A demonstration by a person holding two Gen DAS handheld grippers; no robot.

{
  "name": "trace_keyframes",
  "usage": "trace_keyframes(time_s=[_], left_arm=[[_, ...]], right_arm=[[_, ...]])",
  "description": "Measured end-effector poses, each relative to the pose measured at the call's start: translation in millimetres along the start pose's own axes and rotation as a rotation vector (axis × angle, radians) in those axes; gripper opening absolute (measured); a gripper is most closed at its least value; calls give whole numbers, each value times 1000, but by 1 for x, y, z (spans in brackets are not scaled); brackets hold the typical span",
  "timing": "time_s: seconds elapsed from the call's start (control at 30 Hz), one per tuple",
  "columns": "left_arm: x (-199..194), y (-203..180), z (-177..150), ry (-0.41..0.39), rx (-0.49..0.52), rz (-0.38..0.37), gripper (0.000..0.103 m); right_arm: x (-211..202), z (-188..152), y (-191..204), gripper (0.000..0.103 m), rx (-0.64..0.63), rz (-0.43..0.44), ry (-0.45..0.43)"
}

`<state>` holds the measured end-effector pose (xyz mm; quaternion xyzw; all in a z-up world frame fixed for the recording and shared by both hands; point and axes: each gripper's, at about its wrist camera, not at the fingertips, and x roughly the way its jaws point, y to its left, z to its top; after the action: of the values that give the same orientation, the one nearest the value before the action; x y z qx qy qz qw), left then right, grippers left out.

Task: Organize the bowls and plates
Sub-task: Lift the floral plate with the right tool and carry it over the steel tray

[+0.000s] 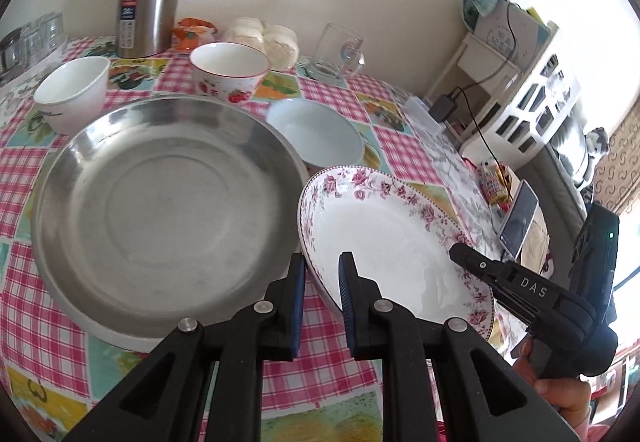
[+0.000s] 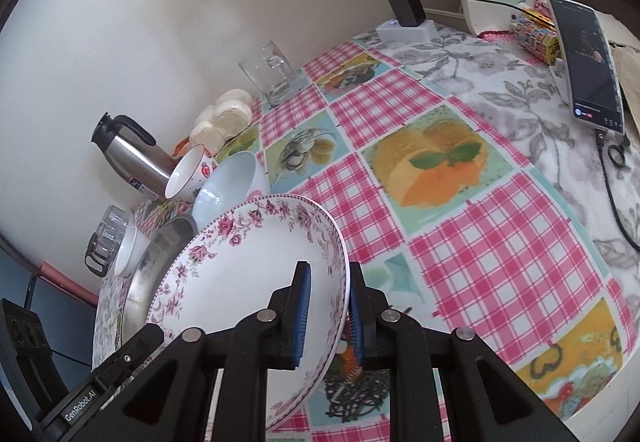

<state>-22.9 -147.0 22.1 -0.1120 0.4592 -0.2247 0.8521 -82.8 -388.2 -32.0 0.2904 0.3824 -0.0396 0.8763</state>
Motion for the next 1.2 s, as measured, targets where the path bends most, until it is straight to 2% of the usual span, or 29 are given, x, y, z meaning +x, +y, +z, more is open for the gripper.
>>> trace_keyframes(time_s=[0.4, 0.73, 1.2], left_arm=[[-17, 26, 8, -32, -53, 3, 17], [-28, 45, 13, -60, -90, 9, 17], [-53, 104, 20, -106, -183, 55, 17]], right_arm=[[4, -5, 35, 19, -30, 11, -30], [12, -11, 56, 19, -72, 12, -23], [31, -29, 113, 19, -157, 60, -7]])
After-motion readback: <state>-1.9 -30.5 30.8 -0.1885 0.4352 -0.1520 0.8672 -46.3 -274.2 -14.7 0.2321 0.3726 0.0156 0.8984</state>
